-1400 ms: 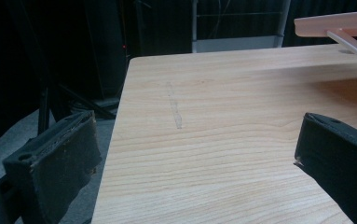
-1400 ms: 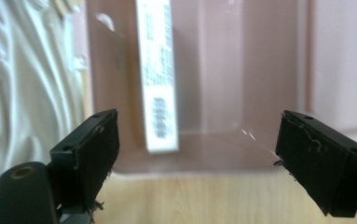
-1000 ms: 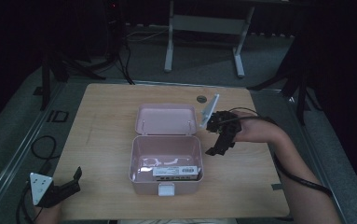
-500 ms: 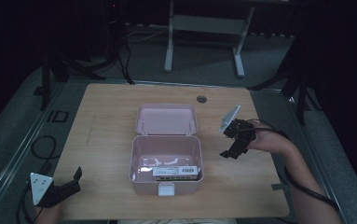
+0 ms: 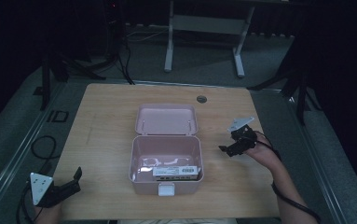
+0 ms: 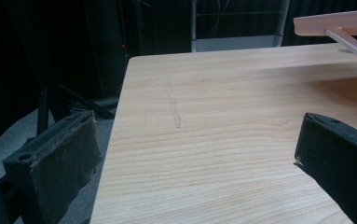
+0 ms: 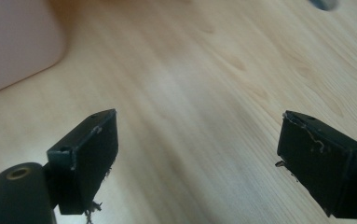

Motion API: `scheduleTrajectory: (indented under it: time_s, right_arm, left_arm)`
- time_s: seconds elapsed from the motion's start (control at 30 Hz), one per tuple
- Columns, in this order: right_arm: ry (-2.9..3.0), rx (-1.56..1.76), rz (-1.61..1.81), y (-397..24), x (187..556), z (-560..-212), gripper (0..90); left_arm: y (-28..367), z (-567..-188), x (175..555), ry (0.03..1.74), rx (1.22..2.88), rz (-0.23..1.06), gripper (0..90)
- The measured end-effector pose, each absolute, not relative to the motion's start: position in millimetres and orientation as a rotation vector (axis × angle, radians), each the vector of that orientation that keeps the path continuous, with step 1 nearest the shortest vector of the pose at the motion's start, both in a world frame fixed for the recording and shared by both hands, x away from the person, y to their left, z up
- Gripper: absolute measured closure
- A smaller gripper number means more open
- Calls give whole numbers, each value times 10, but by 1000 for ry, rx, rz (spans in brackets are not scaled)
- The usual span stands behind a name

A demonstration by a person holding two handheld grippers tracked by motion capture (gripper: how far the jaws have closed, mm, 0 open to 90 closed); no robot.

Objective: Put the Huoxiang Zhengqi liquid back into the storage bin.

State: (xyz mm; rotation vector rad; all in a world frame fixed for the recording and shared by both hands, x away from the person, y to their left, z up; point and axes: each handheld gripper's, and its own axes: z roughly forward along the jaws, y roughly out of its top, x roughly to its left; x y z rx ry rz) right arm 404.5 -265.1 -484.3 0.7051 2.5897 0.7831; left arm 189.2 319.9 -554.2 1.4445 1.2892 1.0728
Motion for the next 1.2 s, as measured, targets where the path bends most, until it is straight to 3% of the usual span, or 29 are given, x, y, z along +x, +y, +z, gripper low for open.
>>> scheduleTrajectory:
  time_s: [0.43,1.2]
  right_arm:
    - [2194,1022,989,-3034,3970,-5247,112]
    - [1842,1405,1073,-3497,3888,-5435,121]
  left_arm:
    - [3201,-5542,1891,1292,1440,1071,0]
    - [3208,-5541,1888,1292,1433,1070,1]
